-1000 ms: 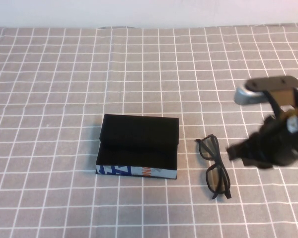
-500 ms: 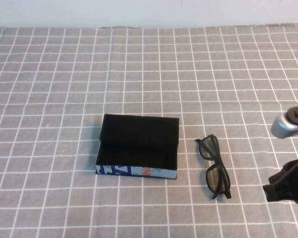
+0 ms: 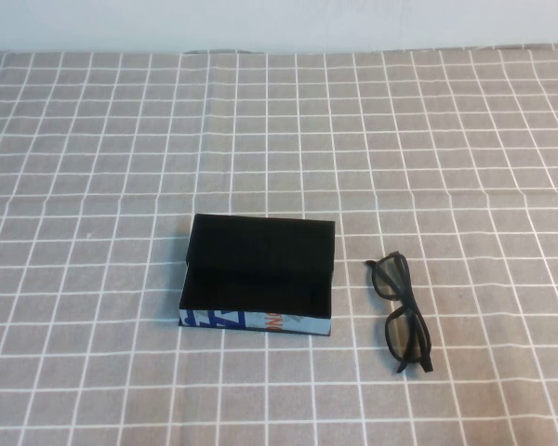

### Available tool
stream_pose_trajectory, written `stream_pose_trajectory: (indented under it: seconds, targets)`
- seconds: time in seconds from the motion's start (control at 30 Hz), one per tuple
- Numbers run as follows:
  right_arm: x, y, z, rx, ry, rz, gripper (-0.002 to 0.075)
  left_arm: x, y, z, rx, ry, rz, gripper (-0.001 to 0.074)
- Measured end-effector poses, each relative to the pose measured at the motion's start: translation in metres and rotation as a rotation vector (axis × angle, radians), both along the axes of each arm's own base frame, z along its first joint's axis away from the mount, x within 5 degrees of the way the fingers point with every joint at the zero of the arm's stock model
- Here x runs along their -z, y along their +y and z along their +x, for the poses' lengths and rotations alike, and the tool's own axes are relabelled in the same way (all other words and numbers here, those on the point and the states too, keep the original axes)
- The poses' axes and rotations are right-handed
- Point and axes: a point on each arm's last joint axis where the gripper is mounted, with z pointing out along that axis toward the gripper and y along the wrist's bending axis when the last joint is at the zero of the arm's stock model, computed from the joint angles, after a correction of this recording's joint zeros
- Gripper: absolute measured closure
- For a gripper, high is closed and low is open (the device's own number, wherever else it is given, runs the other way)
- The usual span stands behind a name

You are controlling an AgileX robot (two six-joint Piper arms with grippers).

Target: Take glasses out of glasses case

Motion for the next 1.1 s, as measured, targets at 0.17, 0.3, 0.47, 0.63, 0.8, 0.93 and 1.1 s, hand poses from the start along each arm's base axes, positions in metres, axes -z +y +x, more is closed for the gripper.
stream_pose_trajectory:
  seconds: [0.17, 0.3, 0.47, 0.63, 0.8, 0.93, 1.1]
  targets:
    - [0.015, -0.007, -0.022, 0.043, -0.138, 0.017, 0.0743, 0.000, 0.000, 0.000, 0.000, 0.000, 0.000, 0.0739]
    - [0.015, -0.008, -0.031, 0.046, -0.179, 0.022, 0.0743, 0.000, 0.000, 0.000, 0.000, 0.000, 0.000, 0.0740]
    - [0.017, -0.009, -0.034, 0.048, -0.167, 0.021, 0.0743, 0.000, 0.000, 0.000, 0.000, 0.000, 0.000, 0.0739]
    - [0.025, -0.009, -0.035, 0.049, -0.084, -0.001, 0.0743, 0.000, 0.000, 0.000, 0.000, 0.000, 0.000, 0.0739]
    - [0.032, -0.006, -0.036, -0.001, -0.016, -0.077, 0.0743, 0.000, 0.000, 0.000, 0.000, 0.000, 0.000, 0.0740]
    - [0.033, -0.005, -0.037, -0.017, -0.017, -0.094, 0.0743, 0.000, 0.000, 0.000, 0.000, 0.000, 0.000, 0.0739]
    - [0.033, -0.005, -0.037, -0.020, -0.018, -0.100, 0.0743, 0.000, 0.000, 0.000, 0.000, 0.000, 0.000, 0.0739]
